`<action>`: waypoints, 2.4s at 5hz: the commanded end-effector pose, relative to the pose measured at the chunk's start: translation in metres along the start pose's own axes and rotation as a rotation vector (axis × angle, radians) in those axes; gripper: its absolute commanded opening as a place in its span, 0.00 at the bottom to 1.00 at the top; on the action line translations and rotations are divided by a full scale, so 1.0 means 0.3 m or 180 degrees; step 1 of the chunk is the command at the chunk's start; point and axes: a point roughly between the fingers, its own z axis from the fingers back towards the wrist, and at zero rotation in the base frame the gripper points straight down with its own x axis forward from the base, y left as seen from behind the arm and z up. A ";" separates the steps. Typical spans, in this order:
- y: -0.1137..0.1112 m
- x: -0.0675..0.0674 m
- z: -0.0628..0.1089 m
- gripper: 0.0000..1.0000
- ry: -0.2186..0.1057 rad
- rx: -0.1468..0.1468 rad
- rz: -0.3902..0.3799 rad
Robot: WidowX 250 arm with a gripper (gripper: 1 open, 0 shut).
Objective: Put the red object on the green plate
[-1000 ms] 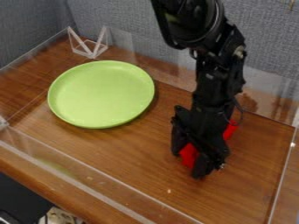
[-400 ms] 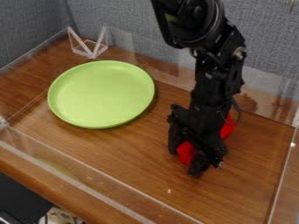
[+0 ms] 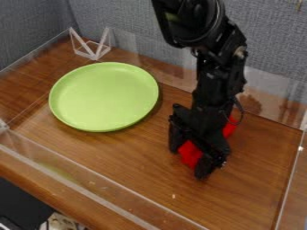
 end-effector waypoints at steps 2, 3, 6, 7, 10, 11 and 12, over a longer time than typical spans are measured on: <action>0.016 0.028 0.068 1.00 -0.0288 0.0040 0.0140; 0.011 0.027 0.071 0.00 -0.0312 0.0044 0.0158; -0.014 0.024 0.082 1.00 -0.0366 0.0037 0.0211; -0.008 0.021 0.083 0.00 -0.0381 0.0036 0.0227; 0.214 -0.115 0.306 0.00 -0.0669 0.0272 0.0976; 0.367 -0.180 0.290 0.00 -0.0596 0.0311 0.1411; 0.466 -0.228 0.233 0.00 -0.0507 0.0292 0.1653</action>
